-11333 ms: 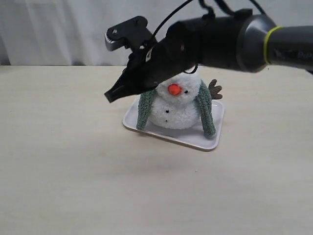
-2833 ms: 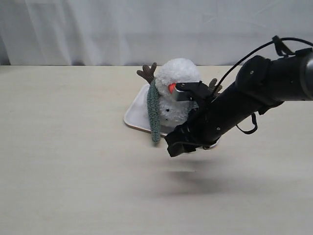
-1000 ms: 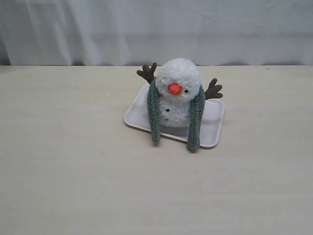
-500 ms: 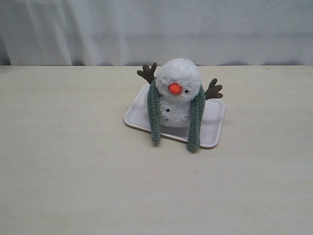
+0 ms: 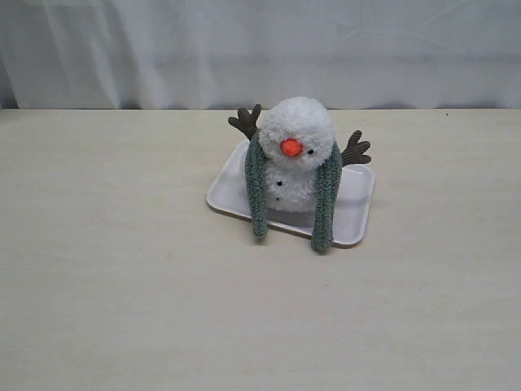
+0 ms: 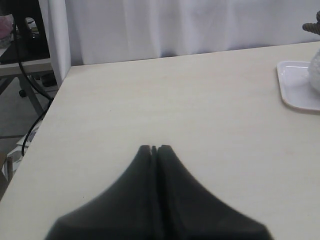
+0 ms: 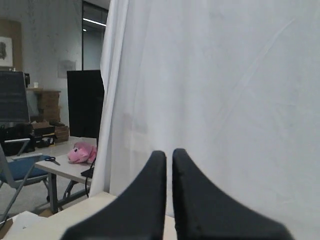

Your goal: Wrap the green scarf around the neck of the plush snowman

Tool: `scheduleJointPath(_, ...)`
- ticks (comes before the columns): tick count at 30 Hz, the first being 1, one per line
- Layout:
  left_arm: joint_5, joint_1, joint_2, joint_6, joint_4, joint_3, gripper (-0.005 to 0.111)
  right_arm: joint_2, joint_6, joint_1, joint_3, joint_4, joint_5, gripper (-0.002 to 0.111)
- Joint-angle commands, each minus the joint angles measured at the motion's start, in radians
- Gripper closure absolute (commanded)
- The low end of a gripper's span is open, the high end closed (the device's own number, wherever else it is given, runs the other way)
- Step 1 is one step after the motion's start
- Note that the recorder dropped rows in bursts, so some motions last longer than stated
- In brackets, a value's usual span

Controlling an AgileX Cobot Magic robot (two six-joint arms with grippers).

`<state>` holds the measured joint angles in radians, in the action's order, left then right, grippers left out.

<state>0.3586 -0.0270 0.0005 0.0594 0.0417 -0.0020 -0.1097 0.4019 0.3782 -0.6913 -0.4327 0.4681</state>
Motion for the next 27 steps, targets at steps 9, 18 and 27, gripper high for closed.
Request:
scheduleJointPath(9,-0.013,-0.008,0.0,0.003,0.0,0.002,0.107,0.11,-0.051,-0.003,0.009,0.0,0.067,0.104)
scheduleJointPath(18,-0.013,-0.008,0.0,0.003,0.0,0.002,0.107,0.11,-0.051,-0.003,0.009,0.0,0.067,0.104)
scheduleJointPath(27,-0.011,-0.008,0.0,0.003,0.0,0.002,0.107,0.11,-0.051,-0.003,0.009,0.0,0.067,0.104)
